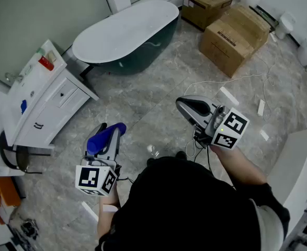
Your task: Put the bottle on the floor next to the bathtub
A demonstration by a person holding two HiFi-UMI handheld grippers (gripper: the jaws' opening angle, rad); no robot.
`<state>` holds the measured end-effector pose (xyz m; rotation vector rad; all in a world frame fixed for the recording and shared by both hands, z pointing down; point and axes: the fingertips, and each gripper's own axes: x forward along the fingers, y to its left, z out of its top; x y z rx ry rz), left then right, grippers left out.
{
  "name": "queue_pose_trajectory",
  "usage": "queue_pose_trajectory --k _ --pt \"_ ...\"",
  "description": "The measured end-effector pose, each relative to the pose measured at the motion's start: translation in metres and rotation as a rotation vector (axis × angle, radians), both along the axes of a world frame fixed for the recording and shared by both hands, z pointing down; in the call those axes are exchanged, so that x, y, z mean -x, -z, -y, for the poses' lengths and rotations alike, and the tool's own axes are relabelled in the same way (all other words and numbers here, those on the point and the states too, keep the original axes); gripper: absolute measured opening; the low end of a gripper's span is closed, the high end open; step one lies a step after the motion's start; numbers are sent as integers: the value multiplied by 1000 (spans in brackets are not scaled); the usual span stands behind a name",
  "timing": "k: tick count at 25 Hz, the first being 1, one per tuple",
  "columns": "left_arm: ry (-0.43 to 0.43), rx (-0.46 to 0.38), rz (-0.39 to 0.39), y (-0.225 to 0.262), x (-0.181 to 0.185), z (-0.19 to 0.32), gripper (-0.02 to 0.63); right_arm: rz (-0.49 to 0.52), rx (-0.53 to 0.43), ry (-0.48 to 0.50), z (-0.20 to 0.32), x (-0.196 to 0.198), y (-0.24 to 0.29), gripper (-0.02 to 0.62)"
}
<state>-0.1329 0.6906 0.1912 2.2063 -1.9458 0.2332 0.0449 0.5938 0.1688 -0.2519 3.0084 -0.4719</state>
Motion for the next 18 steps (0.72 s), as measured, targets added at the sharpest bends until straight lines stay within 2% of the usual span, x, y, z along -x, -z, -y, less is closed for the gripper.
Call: queue_pose_trajectory --k 6,13,18 --pt "-2 -10 -1 1 4 -3 160 2 6 3 -3 5 -2 28" --pt "0 -14 -8 1 25 -14 160 6 35 17 -10 28 -2 28" --pt "-8 -15 -2 -4 44 -31 160 0 45 -8 -19 49 -8 28"
